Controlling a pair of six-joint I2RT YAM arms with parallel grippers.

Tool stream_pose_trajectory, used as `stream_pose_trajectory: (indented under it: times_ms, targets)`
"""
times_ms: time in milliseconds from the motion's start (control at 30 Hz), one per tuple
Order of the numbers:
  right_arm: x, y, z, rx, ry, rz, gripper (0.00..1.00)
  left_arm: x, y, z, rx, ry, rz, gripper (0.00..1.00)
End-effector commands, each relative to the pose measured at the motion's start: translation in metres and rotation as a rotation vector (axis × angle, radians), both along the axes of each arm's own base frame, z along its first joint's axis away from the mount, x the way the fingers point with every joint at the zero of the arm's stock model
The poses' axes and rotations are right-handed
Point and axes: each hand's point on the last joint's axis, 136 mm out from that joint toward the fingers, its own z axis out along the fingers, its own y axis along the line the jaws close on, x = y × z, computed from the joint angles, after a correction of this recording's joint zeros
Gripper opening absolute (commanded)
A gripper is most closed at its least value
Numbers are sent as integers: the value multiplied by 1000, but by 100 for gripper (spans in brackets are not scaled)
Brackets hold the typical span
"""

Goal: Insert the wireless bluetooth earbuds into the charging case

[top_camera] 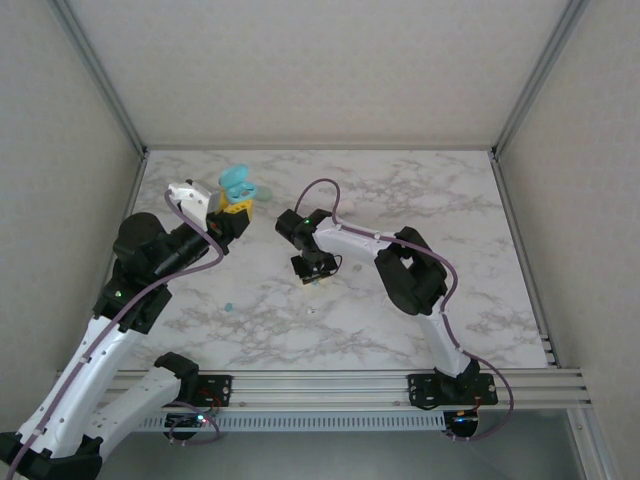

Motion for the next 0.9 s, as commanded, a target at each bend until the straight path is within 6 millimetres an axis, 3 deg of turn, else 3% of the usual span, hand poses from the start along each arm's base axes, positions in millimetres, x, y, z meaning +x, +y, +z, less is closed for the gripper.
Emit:
stream_pose_trajectory:
  times_ms: [0,133,267,400,500,667,867]
  targets:
    - [-4,5,25,80,-15,-2,24,-4,-1,2,-14,-6,-11,29]
    - [-8,16,59,299,7,-19,24,-3,-2,1,-13,-2,-10,29]
    - [-9,21,118,631,53,-33,24,0,-2,-3,-9,10,-4,29]
    - [-7,9,179,912,88,-28,24,3,-3,-5,-5,18,-3,29]
    - [-6,-3,215,1041,101,-11,24,6,-6,-7,-5,24,-11,29]
    - [-2,-19,255,1144,64,-21,24,11,-15,-17,1,38,-46,29]
    - [-3,-26,286,1180,-15,-47,24,13,-35,-31,14,37,-146,29]
